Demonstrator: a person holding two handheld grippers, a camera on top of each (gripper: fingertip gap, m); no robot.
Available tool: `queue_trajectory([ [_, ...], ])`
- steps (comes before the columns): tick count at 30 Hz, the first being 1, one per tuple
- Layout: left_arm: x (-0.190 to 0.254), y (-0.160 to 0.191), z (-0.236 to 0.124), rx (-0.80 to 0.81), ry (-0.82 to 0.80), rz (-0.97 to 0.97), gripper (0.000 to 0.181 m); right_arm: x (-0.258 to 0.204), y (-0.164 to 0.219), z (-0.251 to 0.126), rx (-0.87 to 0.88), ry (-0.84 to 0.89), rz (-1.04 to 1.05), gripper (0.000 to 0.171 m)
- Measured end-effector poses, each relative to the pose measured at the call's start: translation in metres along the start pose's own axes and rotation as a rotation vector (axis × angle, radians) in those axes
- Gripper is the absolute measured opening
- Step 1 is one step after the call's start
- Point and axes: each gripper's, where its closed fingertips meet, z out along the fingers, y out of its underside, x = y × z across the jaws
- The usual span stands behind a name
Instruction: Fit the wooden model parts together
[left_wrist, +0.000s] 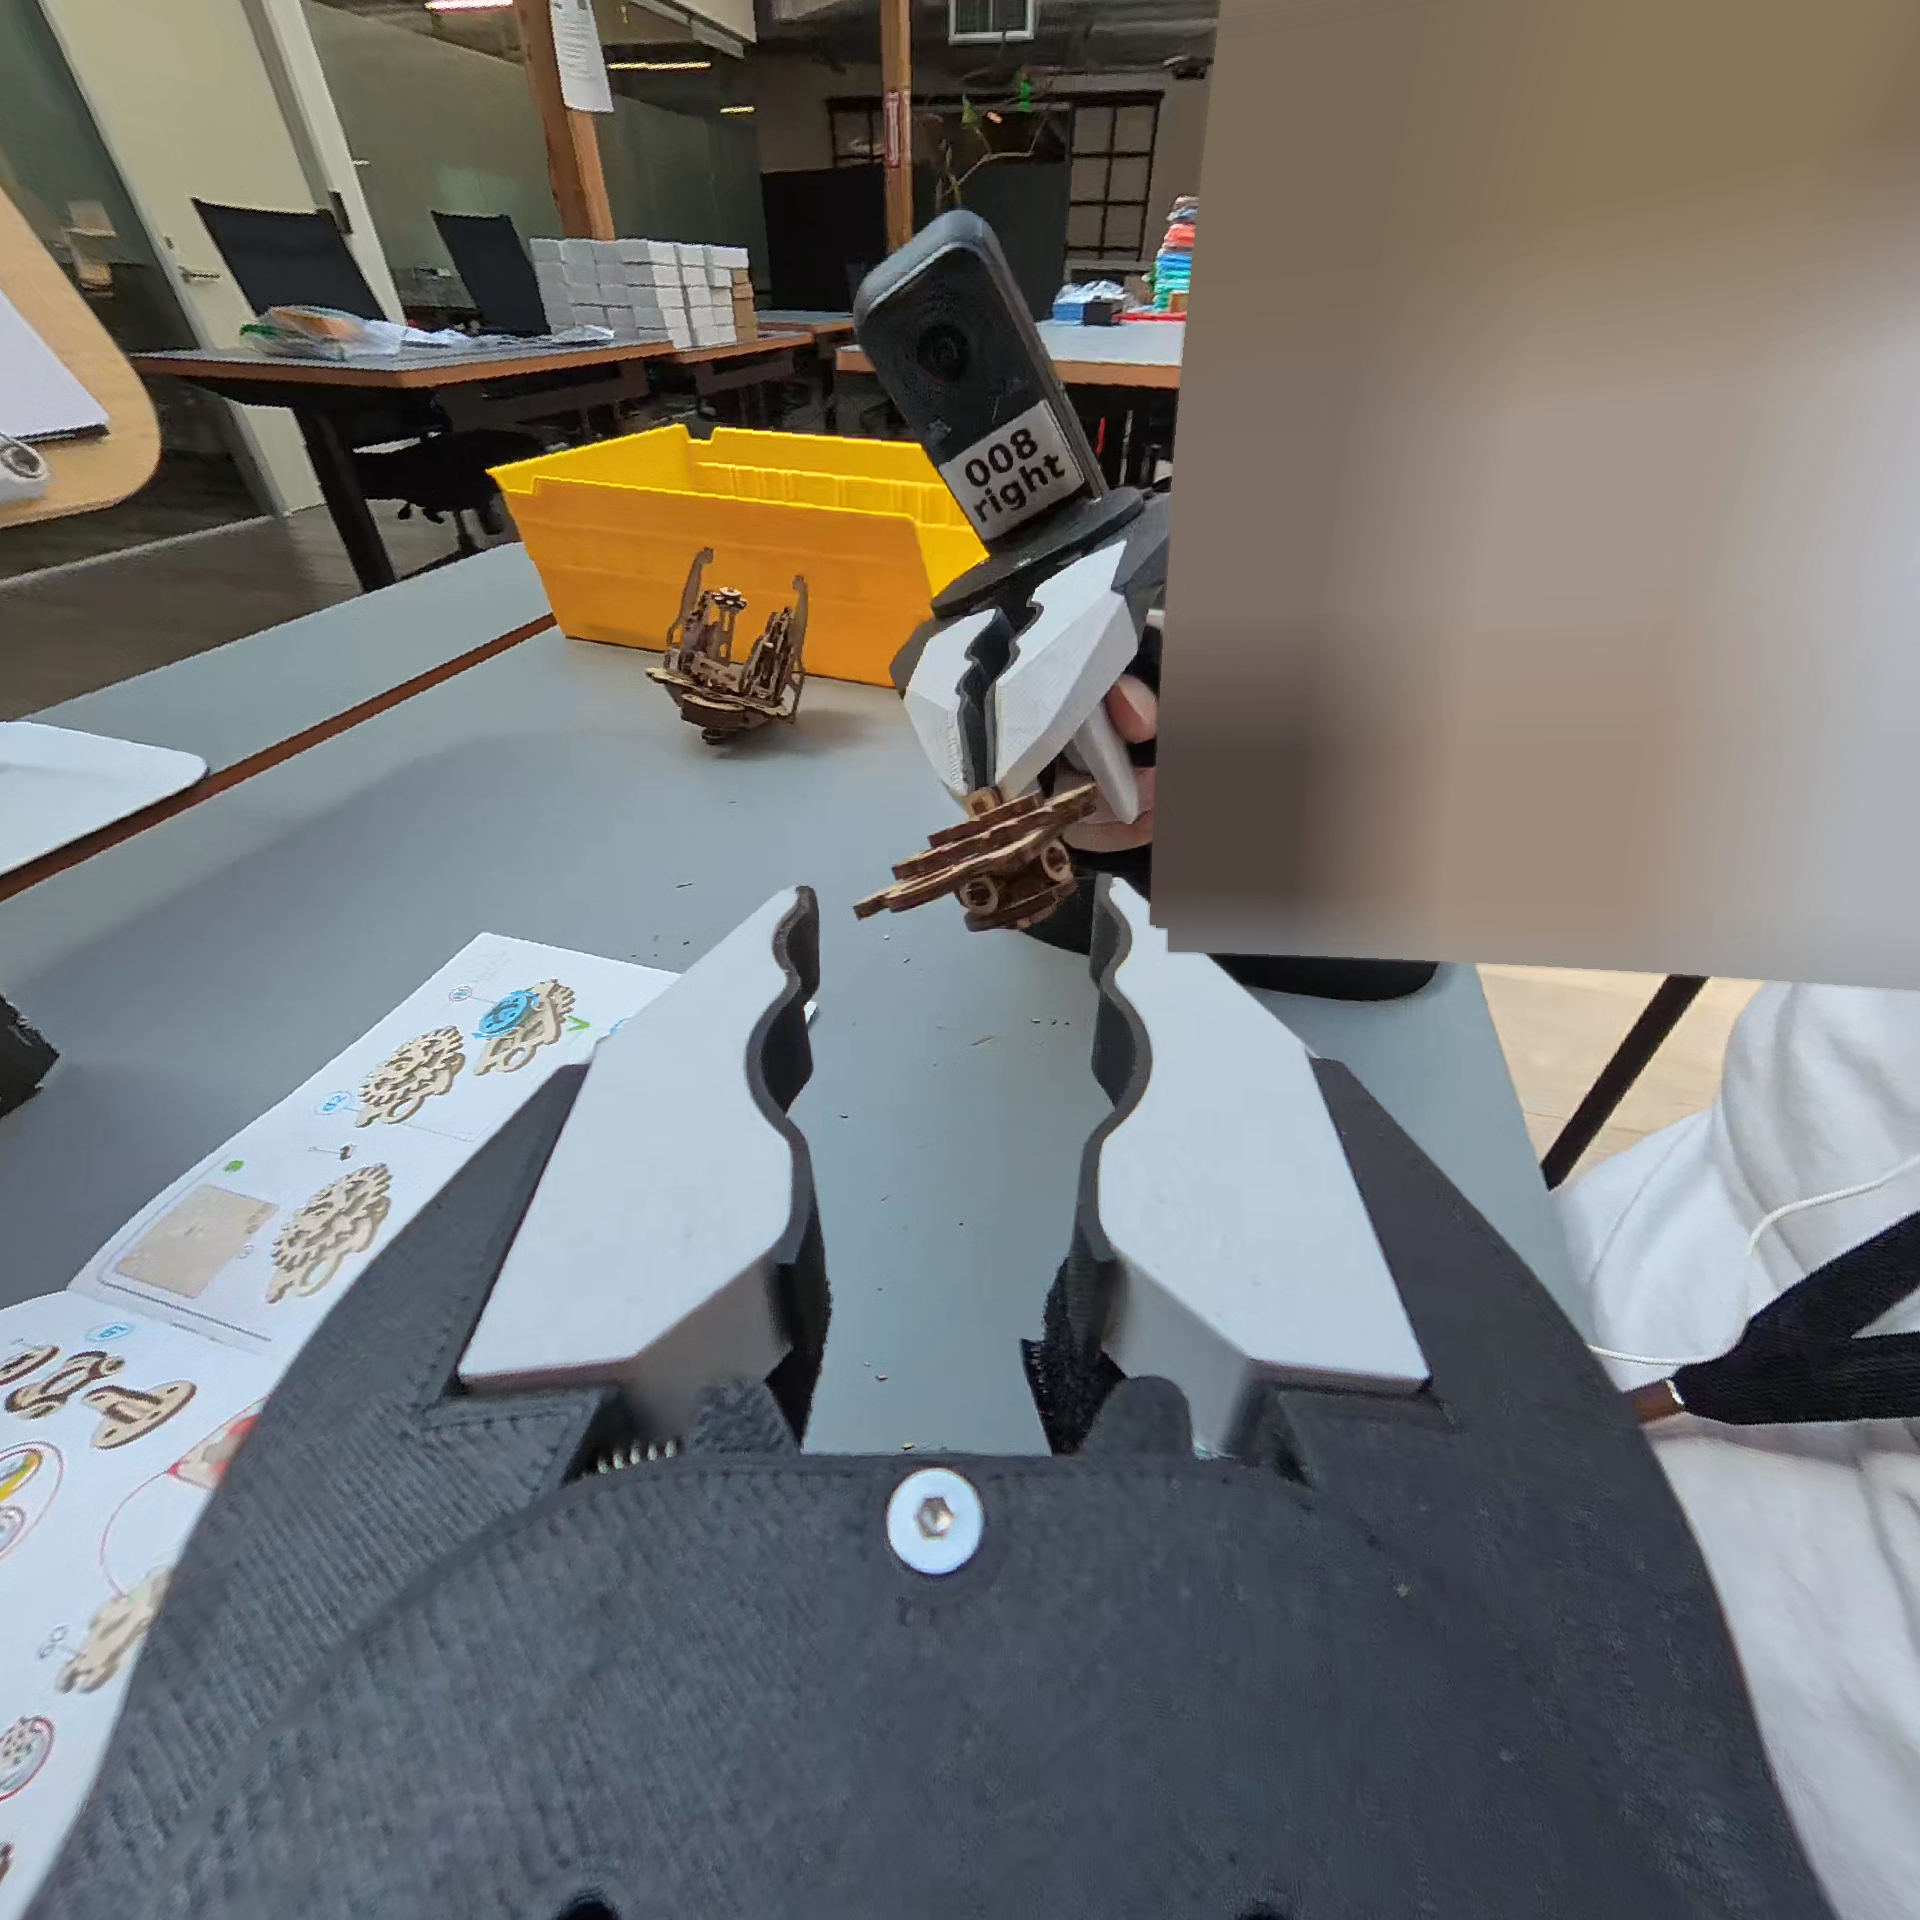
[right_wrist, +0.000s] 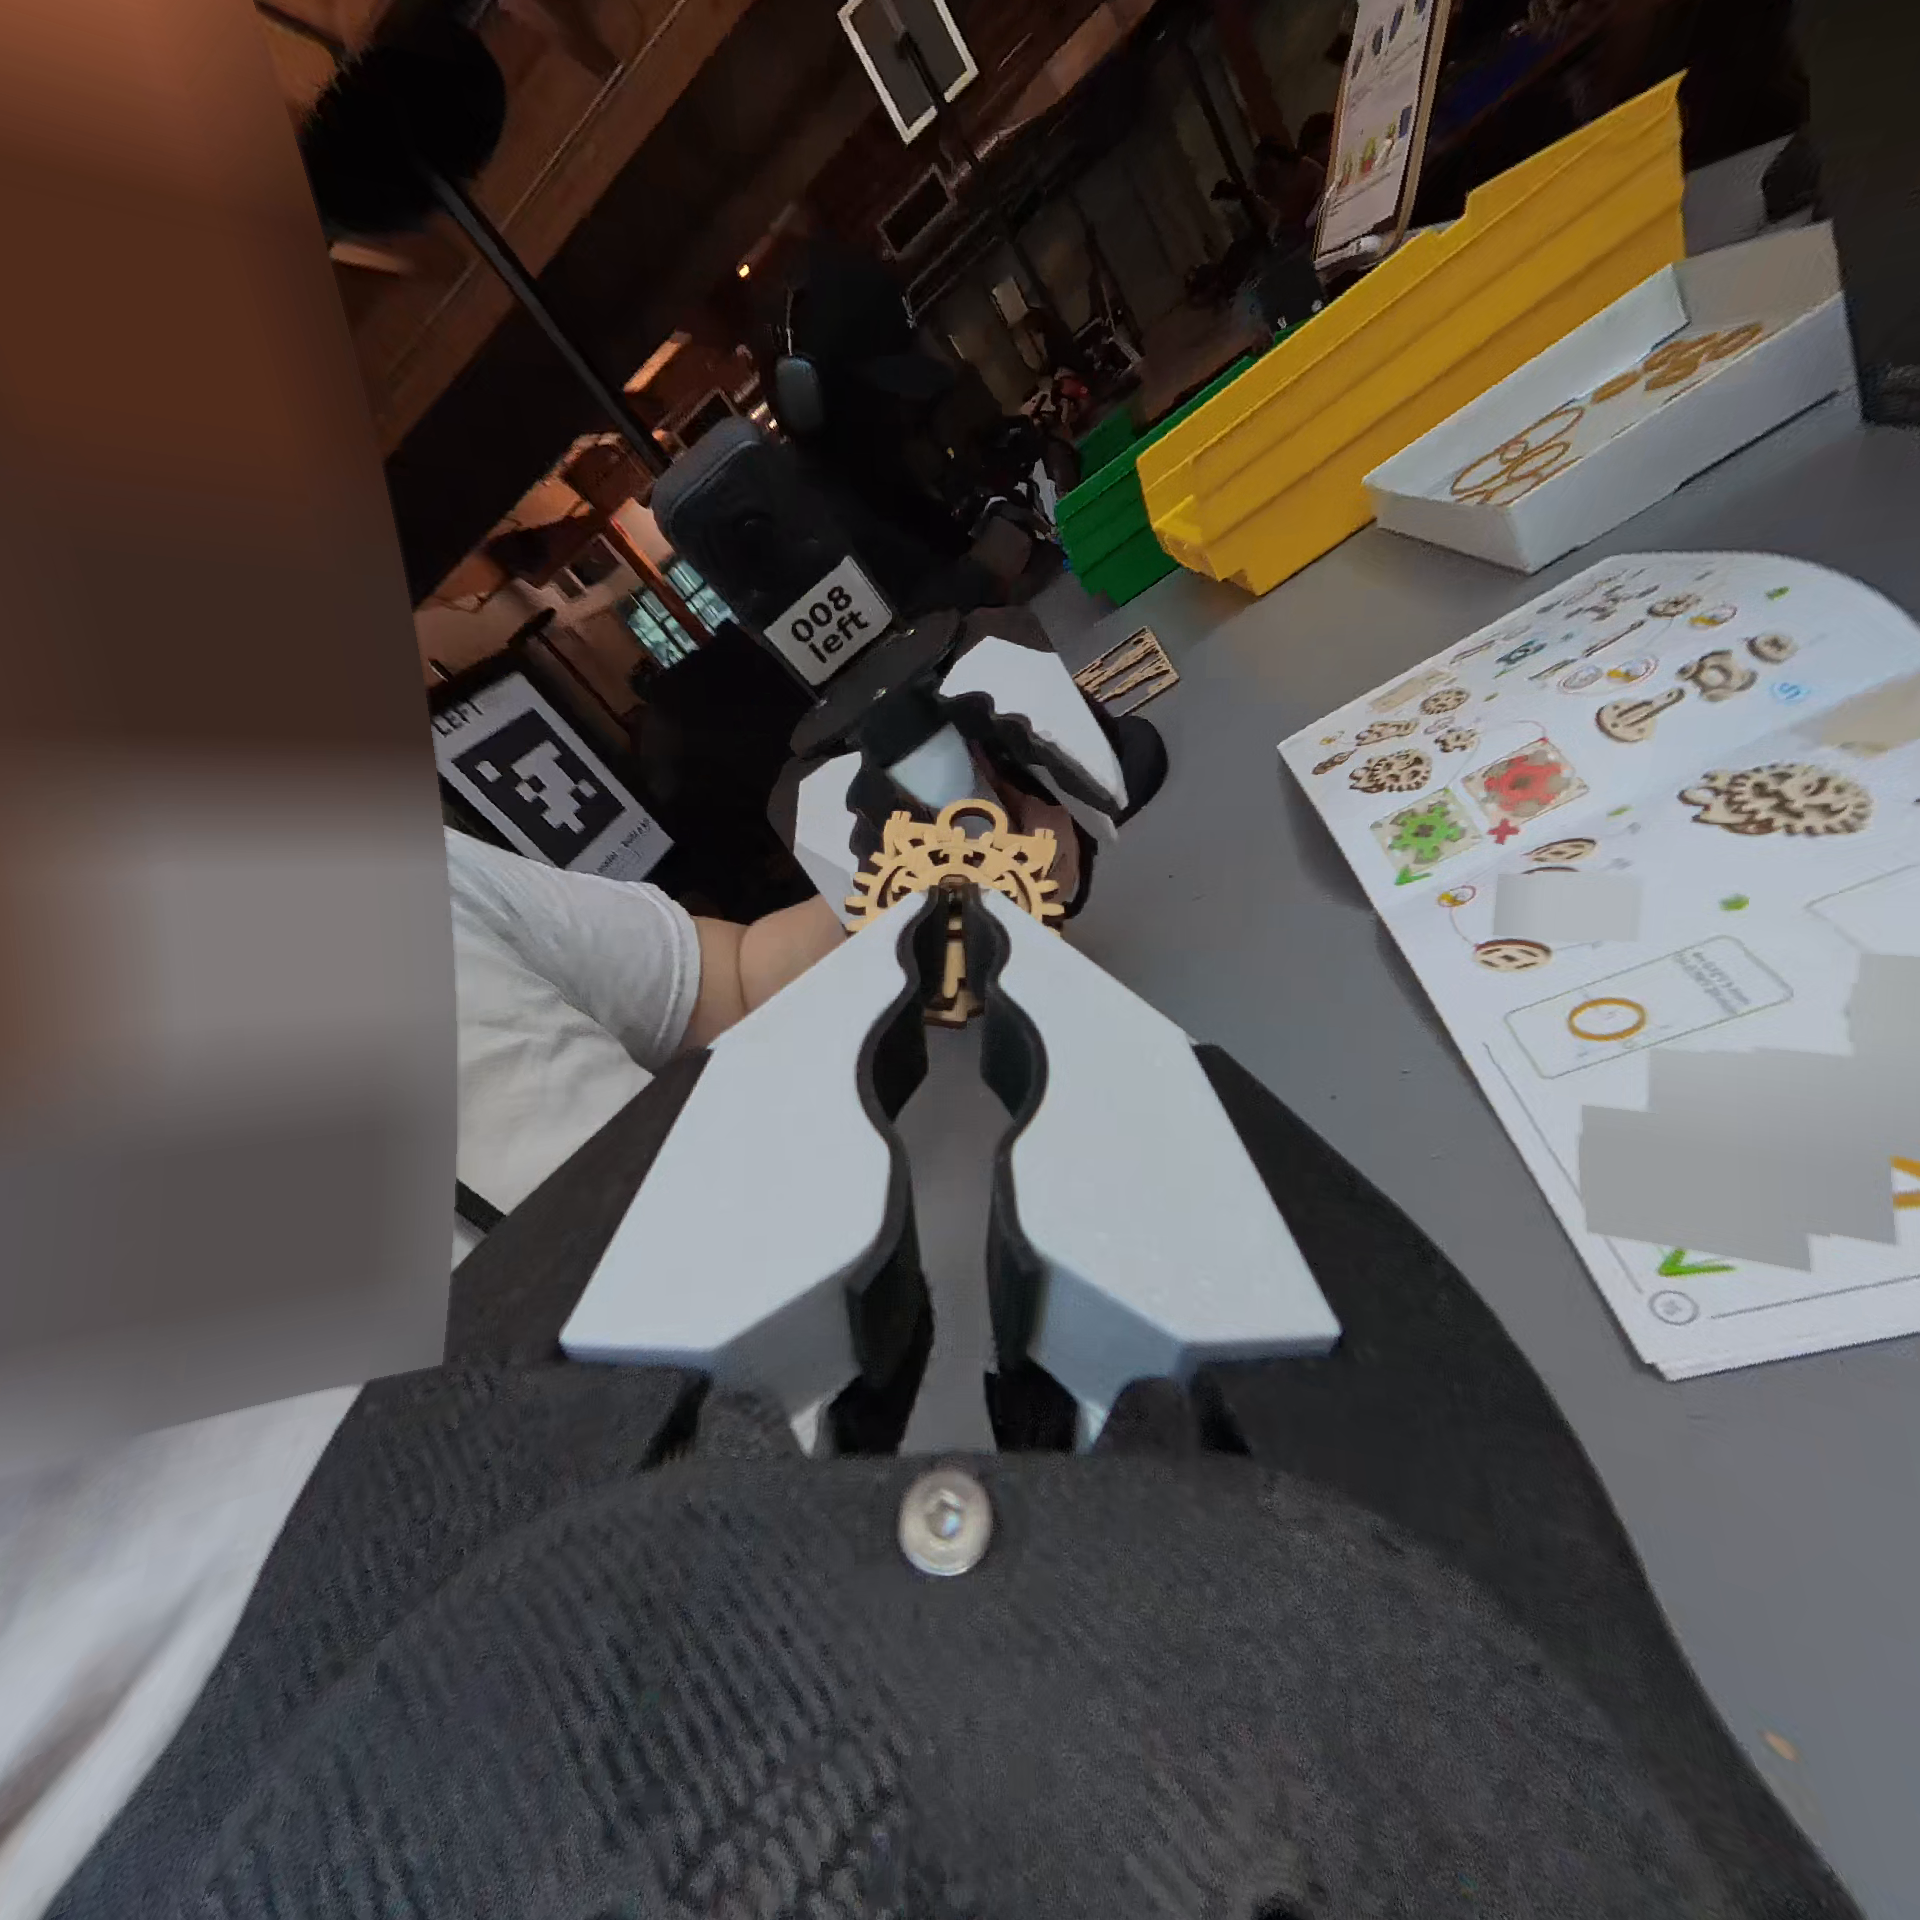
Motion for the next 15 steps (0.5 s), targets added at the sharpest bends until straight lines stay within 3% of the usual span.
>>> queue_trajectory([
  [1,0.002,-0.004,-0.004,0.021,0.042,-0.025,0.049,-0.001,-0.001,0.0,-0.012,0.051,-0.126,0.001],
  [3,0.006,-0.016,-0.012,0.083,0.103,-0.065,0.039,-0.003,0.001,0.002,-0.04,0.126,-0.333,0.001],
  [7,0.008,-0.028,-0.023,0.139,0.148,-0.082,0.023,-0.002,0.009,0.007,-0.11,0.2,-0.514,0.001],
  [15,0.017,0.01,-0.01,-0.107,0.081,0.194,0.008,0.001,0.027,0.016,-0.234,0.262,-0.744,0.001],
])
